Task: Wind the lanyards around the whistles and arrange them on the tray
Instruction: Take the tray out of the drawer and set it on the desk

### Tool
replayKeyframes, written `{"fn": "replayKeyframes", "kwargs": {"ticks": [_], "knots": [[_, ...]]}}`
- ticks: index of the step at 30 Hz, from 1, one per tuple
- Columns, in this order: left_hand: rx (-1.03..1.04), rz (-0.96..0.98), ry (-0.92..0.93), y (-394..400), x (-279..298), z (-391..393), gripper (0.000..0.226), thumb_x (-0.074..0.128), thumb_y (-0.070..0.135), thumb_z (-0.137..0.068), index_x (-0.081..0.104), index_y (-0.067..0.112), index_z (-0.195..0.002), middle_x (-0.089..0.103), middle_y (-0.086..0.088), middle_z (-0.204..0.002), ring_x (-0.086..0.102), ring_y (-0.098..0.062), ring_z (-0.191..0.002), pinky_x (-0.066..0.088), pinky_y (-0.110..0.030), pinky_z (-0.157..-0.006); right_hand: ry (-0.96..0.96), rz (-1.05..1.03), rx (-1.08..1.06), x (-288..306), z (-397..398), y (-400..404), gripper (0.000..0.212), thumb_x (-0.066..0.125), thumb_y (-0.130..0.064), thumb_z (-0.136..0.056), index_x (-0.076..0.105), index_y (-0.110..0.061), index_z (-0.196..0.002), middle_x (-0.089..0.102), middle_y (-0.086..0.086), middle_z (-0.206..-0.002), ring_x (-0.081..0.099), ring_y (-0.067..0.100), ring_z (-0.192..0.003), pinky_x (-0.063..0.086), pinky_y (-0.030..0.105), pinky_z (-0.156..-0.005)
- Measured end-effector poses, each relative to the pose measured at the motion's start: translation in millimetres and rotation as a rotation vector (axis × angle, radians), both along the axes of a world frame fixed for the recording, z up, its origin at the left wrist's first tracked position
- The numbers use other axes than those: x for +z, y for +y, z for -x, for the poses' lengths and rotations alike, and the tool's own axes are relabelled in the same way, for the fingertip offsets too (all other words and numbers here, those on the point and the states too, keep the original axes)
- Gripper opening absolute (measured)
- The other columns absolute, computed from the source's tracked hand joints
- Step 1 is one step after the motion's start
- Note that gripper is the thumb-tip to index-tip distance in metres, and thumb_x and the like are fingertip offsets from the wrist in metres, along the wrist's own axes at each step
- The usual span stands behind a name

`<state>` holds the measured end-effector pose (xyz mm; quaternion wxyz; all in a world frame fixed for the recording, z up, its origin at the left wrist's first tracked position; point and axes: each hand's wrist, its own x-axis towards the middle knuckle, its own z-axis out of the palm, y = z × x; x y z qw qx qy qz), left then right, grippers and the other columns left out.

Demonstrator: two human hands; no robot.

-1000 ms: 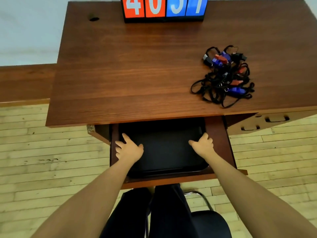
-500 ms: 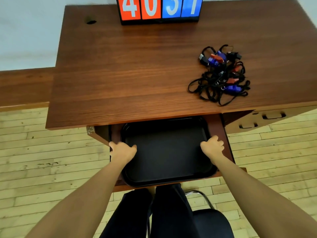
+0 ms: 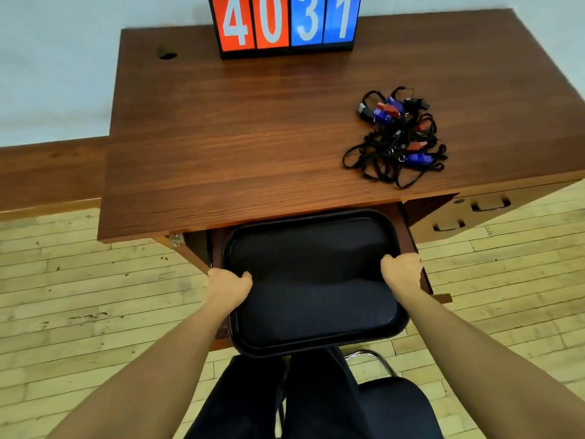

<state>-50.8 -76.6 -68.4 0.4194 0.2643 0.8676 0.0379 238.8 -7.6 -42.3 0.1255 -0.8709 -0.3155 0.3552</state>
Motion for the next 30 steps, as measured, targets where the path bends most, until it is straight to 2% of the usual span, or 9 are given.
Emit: {"fn": "replayKeyframes", "kwargs": {"ticks": [1, 3, 6, 9, 12, 19, 22, 26, 30], "knots": [[-0.008, -0.017, 0.008, -2.4, 2.9, 0.8, 0.071, 0.054, 0.043, -0.087, 0.037, -0.016, -0.123, 0.061, -0.019, -0.097, 0.055, -0.022, -0.064, 0.039, -0.027, -0.047, 0.004, -0.036, -0.018, 3.2, 1.3, -1.3, 0.041, 0.049, -0.03, -0.07, 0.042, -0.006, -0.101, 0.047, 0.019, -0.1, 0.051, 0.035, -0.086, 0.047, 0.049, -0.073], [-0.041, -0.063, 0.027, -5.1, 8.9, 0.8, 0.07, 0.053, 0.042, -0.087, 0.036, -0.015, -0.124, 0.062, -0.023, -0.102, 0.06, -0.026, -0.068, 0.041, -0.027, -0.048, 0.004, -0.085, -0.022, 8.1, 2.6, -4.5, 0.041, 0.048, -0.031, -0.071, 0.042, -0.006, -0.102, 0.049, 0.019, -0.098, 0.053, 0.038, -0.082, 0.042, 0.043, -0.066], [-0.086, -0.156, 0.095, -3.0, 25.5, 3.2, 0.061, 0.052, 0.039, -0.089, 0.033, -0.009, -0.122, 0.058, -0.022, -0.109, 0.062, -0.034, -0.086, 0.042, -0.032, -0.054, -0.009, -0.14, -0.015, 20.1, 5.3, -5.4, 0.043, 0.05, -0.028, -0.082, 0.039, -0.003, -0.115, 0.051, 0.019, -0.108, 0.056, 0.038, -0.094, 0.046, 0.045, -0.073], [-0.1, -0.242, 0.153, 6.4, 42.9, 11.0, 0.052, 0.05, 0.038, -0.091, 0.035, -0.004, -0.116, 0.055, -0.021, -0.109, 0.061, -0.034, -0.086, 0.049, -0.037, -0.06, -0.009, -0.196, -0.004, 42.2, 21.0, 3.5, 0.041, 0.049, -0.021, -0.089, 0.036, -0.002, -0.122, 0.051, 0.021, -0.12, 0.054, 0.04, -0.104, 0.047, 0.052, -0.086], [-0.12, -0.277, 0.241, 19.5, 56.4, 20.0, 0.048, 0.049, 0.036, -0.091, 0.036, -0.004, -0.115, 0.049, -0.021, -0.115, 0.058, -0.037, -0.096, 0.052, -0.045, -0.076, 0.045, -0.223, 0.051, 48.9, 34.1, 19.3, 0.036, 0.048, -0.02, -0.09, 0.037, -0.004, -0.12, 0.052, 0.02, -0.117, 0.054, 0.038, -0.1, 0.047, 0.048, -0.084], [-0.205, -0.266, 0.422, 58.5, 69.6, 51.0, 0.052, 0.05, 0.033, -0.092, 0.034, -0.006, -0.121, 0.046, -0.022, -0.117, 0.054, -0.039, -0.103, 0.047, -0.043, -0.076, 0.259, -0.266, 0.186, 54.5, 65.7, 67.4, 0.03, 0.047, -0.011, -0.087, 0.04, -0.005, -0.115, 0.052, 0.014, -0.104, 0.05, 0.027, -0.087, 0.037, 0.035, -0.07], [-0.231, -0.253, 0.446, 80.2, 70.1, 60.5, 0.062, 0.049, 0.034, -0.093, 0.027, -0.009, -0.131, 0.043, -0.024, -0.125, 0.053, -0.039, -0.107, 0.047, -0.042, -0.078, 0.328, -0.253, 0.199, 52.5, 74.7, 89.1, 0.038, 0.05, -0.013, -0.087, 0.036, -0.008, -0.123, 0.053, 0.012, -0.107, 0.052, 0.028, -0.093, 0.041, 0.036, -0.073], [-0.251, -0.234, 0.43, 108.8, 67.9, 70.2, 0.071, 0.047, 0.034, -0.094, 0.016, -0.012, -0.138, 0.034, -0.027, -0.136, 0.048, -0.04, -0.115, 0.048, -0.042, -0.085, 0.363, -0.208, 0.264, 49.1, 79.0, 119.4, 0.032, 0.053, -0.016, -0.087, 0.037, -0.015, -0.114, 0.053, 0.01, -0.112, 0.053, 0.029, -0.101, 0.045, 0.046, -0.088], [-0.261, -0.232, 0.399, 136.1, 69.0, 72.3, 0.077, 0.045, 0.033, -0.096, 0.002, -0.011, -0.142, 0.021, -0.028, -0.145, 0.038, -0.04, -0.126, 0.044, -0.04, -0.091, 0.275, -0.153, 0.334, 41.0, 78.2, 152.6, 0.05, 0.058, -0.028, -0.081, 0.034, -0.02, -0.124, 0.049, 0.013, -0.125, 0.051, 0.034, -0.107, 0.043, 0.052, -0.095]]}}
